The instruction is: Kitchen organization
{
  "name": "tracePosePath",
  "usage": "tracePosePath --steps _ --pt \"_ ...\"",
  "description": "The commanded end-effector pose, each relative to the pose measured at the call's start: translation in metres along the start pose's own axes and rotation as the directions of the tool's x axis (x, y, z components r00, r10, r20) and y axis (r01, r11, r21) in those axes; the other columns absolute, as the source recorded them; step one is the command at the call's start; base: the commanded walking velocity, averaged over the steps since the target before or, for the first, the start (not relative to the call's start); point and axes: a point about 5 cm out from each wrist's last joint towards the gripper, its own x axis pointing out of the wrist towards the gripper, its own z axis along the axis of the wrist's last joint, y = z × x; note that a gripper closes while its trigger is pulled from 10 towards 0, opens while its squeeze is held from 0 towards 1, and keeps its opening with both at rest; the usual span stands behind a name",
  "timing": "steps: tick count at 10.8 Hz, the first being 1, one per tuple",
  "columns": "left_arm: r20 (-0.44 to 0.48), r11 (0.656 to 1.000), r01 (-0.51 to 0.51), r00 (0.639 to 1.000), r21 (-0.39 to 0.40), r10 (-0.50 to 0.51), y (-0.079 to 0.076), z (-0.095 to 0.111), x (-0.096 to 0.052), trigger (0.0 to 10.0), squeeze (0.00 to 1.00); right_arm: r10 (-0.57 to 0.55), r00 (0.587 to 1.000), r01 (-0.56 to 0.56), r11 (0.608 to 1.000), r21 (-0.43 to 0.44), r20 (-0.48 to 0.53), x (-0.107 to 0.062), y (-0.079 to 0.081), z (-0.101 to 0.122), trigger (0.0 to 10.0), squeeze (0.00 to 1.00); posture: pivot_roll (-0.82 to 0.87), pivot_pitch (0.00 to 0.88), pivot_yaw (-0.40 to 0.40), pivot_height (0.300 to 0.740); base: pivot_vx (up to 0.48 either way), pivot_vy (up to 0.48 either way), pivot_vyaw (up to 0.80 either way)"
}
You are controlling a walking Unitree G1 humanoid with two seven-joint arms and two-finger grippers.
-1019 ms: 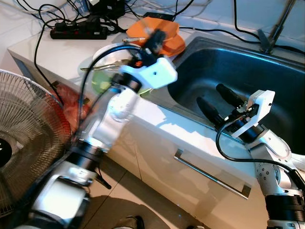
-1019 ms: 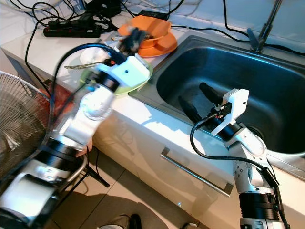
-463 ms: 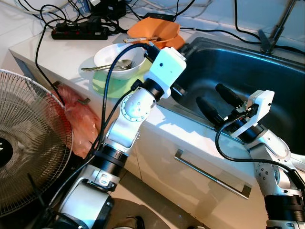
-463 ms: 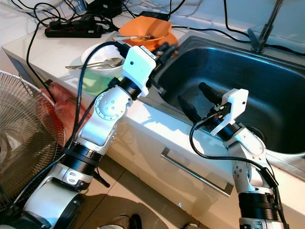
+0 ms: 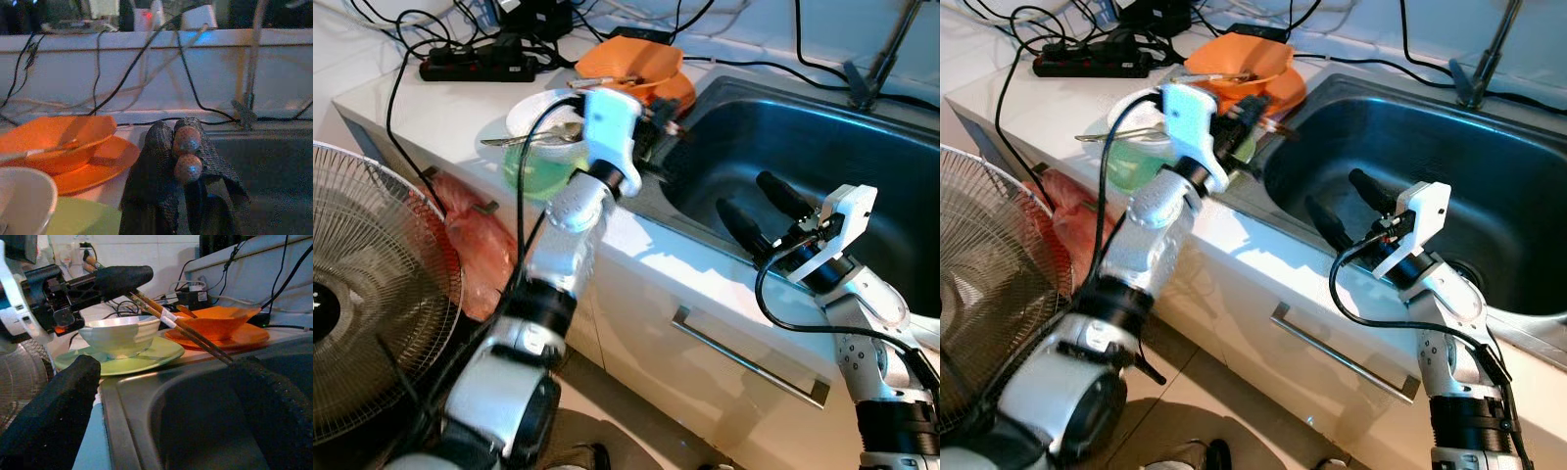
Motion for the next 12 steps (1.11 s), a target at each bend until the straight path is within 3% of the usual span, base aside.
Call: tracePosePath --steps 1,3,4,5,10,11,12 --pt "-0.017 0.999 0.003 1.0 -0.032 -0.004 0.005 -0.001 0.002 10.0 0.0 -0.01 1.0 0.01 1.0 0.024 -0.015 -0.004 0.002 -0.008 10.0 0.0 0.0 0.108 0.105 0.74 0.0 0.0 0.0" --pt "-0.127 0.992 0.01 0.992 -0.126 -0.026 0.008 -0.023 -0.002 10.0 0.0 -0.009 1.0 0.01 1.0 0.023 -0.016 -0.004 0.002 -0.008 10.0 0.0 0.0 0.108 0.105 0.74 0.0 0.0 0.0" --pt "-0.125 0.992 0.012 0.992 -0.123 -0.027 0.007 -0.025 -0.003 10.0 0.0 -0.01 1.0 0.01 1.0 0.023 -0.016 -0.004 0.002 -0.008 10.0 0.0 0.0 0.108 0.105 0.74 0.0 0.0 0.0" --pt "-0.101 0.973 0.068 0.991 -0.22 -0.092 -0.002 -0.028 -0.001 10.0 0.0 -0.01 1.0 0.011 1.0 0.023 -0.015 -0.004 0.002 -0.008 10.0 0.0 -0.01 0.108 0.104 0.74 0.0 0.0 0.0" --pt "-0.119 0.962 0.105 0.983 -0.251 -0.138 -0.013 -0.035 0.003 10.0 0.0 -0.006 1.0 0.006 1.0 0.023 -0.019 -0.004 0.003 -0.008 10.0 0.0 -0.01 0.106 0.103 0.74 0.0 0.0 0.0" --pt "-0.127 0.965 0.094 0.984 -0.245 -0.127 -0.013 -0.036 0.003 10.0 1.0 -0.006 1.0 0.006 1.0 0.024 -0.018 -0.004 0.003 -0.008 10.0 0.0 -0.01 0.103 0.102 0.74 0.0 0.0 0.0" --pt "-0.13 0.968 0.092 0.984 -0.234 -0.124 -0.013 -0.036 0.003 10.0 1.0 -0.005 1.0 0.006 1.0 0.024 -0.019 -0.004 0.004 -0.008 10.0 0.0 -0.01 0.1 0.101 0.74 0.0 0.0 0.0"
